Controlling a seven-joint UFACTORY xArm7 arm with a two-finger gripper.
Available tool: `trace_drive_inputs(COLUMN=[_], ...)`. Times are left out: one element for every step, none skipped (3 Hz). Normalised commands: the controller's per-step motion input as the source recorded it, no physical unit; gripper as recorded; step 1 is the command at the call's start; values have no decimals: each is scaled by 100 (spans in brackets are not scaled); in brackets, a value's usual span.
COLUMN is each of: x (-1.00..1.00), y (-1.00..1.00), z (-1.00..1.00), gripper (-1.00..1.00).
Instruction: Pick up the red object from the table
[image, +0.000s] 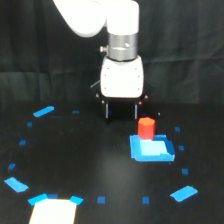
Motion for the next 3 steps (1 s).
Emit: trace_drive_inputs(x=[100, -84, -100], y=[-15, 37, -31], z=[-7, -15, 37], gripper=[100, -100, -100])
